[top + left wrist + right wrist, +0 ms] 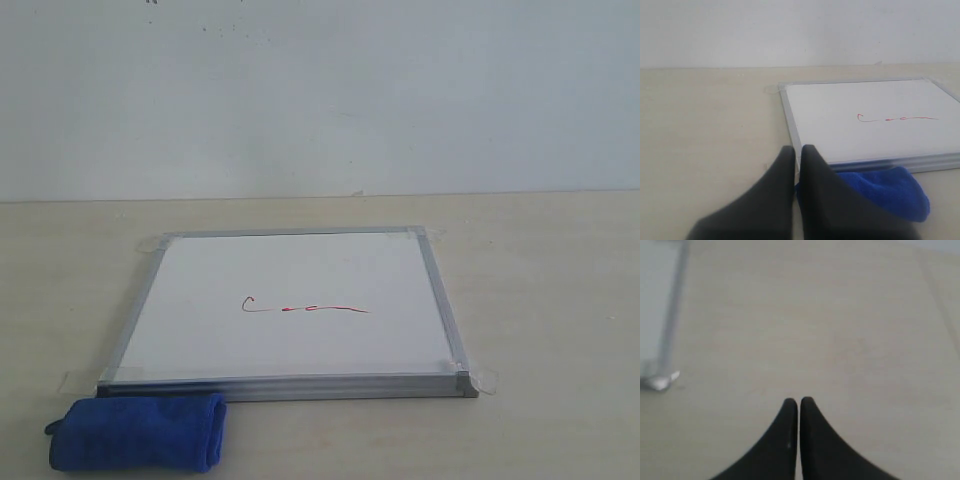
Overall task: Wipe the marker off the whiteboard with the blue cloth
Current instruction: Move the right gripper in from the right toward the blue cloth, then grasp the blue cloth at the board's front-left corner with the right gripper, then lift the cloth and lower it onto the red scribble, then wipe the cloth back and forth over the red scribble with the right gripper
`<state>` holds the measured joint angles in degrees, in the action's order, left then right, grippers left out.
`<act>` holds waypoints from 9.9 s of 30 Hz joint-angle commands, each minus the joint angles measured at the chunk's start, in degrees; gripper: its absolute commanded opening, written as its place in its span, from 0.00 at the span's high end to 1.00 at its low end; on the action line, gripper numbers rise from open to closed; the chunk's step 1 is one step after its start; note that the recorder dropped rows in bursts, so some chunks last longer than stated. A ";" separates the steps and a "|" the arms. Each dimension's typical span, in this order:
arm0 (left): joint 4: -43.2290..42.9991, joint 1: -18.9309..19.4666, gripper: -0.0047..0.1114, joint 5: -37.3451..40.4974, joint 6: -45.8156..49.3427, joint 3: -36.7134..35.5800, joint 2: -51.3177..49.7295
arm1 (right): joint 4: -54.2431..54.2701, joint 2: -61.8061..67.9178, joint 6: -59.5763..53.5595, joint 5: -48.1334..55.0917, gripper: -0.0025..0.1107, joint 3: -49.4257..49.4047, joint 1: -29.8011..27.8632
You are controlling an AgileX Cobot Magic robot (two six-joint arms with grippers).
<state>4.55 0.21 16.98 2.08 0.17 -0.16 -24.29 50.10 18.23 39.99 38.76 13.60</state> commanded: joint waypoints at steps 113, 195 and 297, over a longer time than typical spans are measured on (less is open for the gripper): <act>0.34 -0.21 0.93 -0.46 0.13 -0.17 0.16 | 36.44 67.40 -55.62 -7.21 0.98 49.36 40.66; 0.34 -0.21 0.93 -0.46 0.13 -0.17 0.16 | 22.06 96.76 -28.93 11.68 0.98 83.99 29.59; 0.34 -0.21 0.93 -0.46 0.13 -0.17 0.16 | 6.56 98.31 -14.94 23.78 0.98 82.62 20.11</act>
<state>4.55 0.21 16.98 2.08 0.17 -0.16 -13.67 145.18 0.57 60.81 124.56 35.79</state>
